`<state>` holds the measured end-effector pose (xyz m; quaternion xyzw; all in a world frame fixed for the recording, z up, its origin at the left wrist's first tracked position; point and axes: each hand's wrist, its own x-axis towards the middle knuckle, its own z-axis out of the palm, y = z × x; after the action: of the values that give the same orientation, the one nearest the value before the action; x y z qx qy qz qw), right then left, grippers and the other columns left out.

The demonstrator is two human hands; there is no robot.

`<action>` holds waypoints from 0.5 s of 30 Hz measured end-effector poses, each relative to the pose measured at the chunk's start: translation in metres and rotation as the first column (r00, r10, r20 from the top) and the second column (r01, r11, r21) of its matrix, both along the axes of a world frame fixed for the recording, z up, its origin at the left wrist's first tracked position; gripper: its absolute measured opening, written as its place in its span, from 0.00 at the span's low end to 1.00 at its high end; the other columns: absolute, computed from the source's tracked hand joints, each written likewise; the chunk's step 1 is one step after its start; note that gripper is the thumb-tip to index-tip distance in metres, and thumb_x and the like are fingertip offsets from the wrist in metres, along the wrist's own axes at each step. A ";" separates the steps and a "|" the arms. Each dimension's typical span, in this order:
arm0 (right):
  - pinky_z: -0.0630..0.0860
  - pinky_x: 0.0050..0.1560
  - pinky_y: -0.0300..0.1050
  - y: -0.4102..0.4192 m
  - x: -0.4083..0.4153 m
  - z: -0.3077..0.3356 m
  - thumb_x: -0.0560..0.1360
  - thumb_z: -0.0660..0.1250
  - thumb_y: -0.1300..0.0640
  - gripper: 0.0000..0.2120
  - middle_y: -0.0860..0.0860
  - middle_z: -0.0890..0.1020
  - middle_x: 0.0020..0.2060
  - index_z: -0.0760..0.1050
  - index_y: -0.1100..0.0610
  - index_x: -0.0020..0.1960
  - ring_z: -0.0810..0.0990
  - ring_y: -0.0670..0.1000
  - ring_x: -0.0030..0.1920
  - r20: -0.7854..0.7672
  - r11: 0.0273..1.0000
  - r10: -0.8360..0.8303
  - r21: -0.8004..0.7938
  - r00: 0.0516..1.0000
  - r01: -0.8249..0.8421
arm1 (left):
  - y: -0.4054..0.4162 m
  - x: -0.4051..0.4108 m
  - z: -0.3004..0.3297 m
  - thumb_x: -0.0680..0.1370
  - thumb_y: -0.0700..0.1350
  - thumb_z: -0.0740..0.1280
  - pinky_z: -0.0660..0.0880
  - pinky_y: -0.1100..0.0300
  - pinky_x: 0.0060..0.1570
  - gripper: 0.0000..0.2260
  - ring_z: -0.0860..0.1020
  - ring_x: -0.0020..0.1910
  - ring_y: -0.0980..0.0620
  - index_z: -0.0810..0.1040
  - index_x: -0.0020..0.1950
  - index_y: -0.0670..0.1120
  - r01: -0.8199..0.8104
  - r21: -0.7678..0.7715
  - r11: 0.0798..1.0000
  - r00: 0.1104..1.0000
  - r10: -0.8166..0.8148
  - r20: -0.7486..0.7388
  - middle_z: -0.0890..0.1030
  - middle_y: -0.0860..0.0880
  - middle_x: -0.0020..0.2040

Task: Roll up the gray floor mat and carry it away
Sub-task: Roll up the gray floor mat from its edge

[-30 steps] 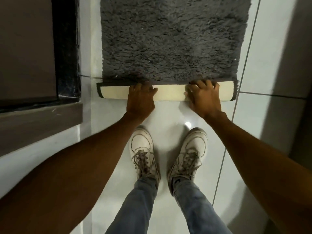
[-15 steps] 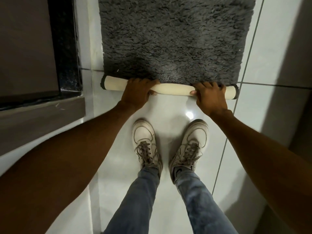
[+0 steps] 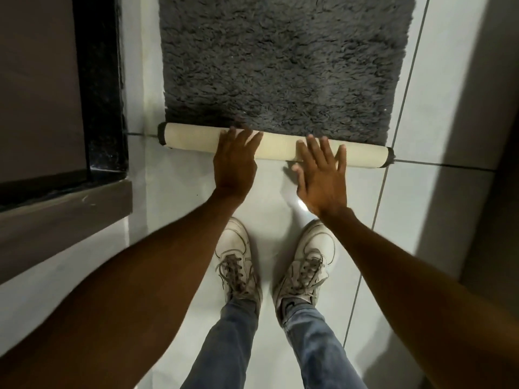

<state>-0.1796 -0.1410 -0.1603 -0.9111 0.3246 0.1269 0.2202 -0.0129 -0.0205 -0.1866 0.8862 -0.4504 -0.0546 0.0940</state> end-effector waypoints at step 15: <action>0.53 0.77 0.72 -0.024 0.027 -0.021 0.82 0.59 0.46 0.22 0.53 0.76 0.71 0.69 0.49 0.75 0.70 0.61 0.73 -0.047 0.996 -0.043 -0.077 0.998 0.040 | -0.019 0.014 -0.009 0.77 0.51 0.70 0.58 0.25 0.71 0.28 0.71 0.71 0.37 0.68 0.76 0.57 0.176 0.344 0.922 0.984 -0.173 -0.041 0.76 0.44 0.70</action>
<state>-0.1524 -0.1648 -0.1812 -0.9085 0.3533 0.1322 0.1799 0.0011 -0.0398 -0.1955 0.8449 -0.5103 -0.1457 -0.0665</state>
